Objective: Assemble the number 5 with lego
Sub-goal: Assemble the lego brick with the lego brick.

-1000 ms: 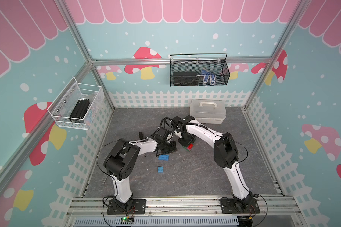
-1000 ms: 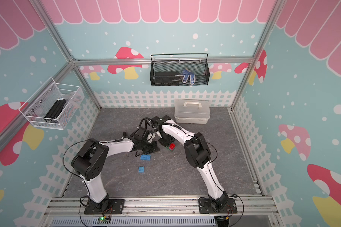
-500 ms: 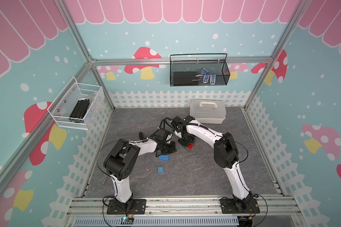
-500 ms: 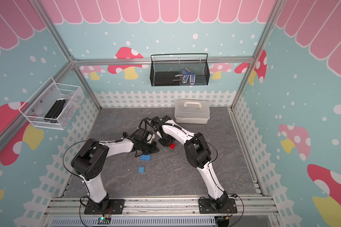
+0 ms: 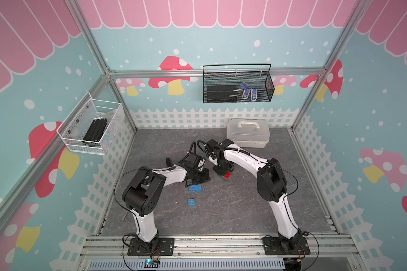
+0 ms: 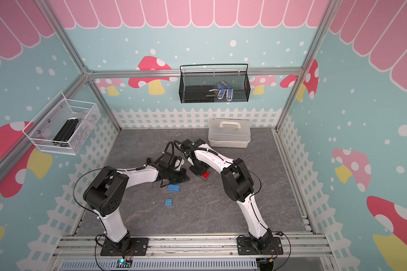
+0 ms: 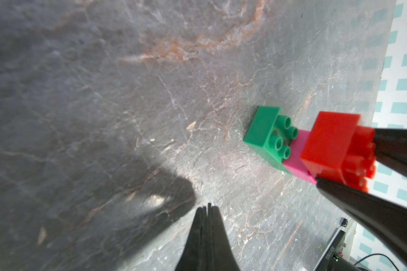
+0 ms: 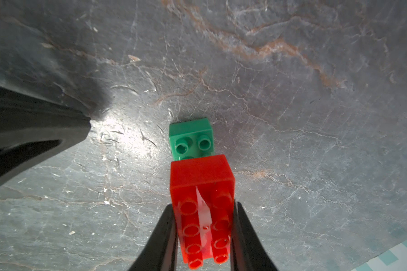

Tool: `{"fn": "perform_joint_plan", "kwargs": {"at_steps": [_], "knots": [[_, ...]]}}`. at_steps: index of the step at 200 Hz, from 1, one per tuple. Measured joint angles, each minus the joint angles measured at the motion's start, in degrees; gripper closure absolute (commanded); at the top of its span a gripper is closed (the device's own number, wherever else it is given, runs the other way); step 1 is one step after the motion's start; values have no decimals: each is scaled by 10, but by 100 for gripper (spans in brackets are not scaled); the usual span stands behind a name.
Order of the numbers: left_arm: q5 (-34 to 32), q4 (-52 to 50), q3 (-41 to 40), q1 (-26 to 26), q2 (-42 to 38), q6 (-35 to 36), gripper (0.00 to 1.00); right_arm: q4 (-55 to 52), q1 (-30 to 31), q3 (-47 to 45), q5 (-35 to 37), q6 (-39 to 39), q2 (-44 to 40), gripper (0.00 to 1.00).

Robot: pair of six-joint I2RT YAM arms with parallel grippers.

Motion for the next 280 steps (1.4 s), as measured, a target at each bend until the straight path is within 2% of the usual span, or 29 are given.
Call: {"fn": "perform_joint_plan", "kwargs": {"at_steps": [146, 228, 280], "knots": [[0, 0, -4, 3, 0, 0, 100, 0, -1, 1, -3, 0, 4, 100], [0, 0, -6, 6, -10, 0, 100, -47, -1, 56, -2, 0, 37, 100], [1, 0, -6, 9, -10, 0, 100, 36, -1, -36, -2, 7, -19, 100]]}}
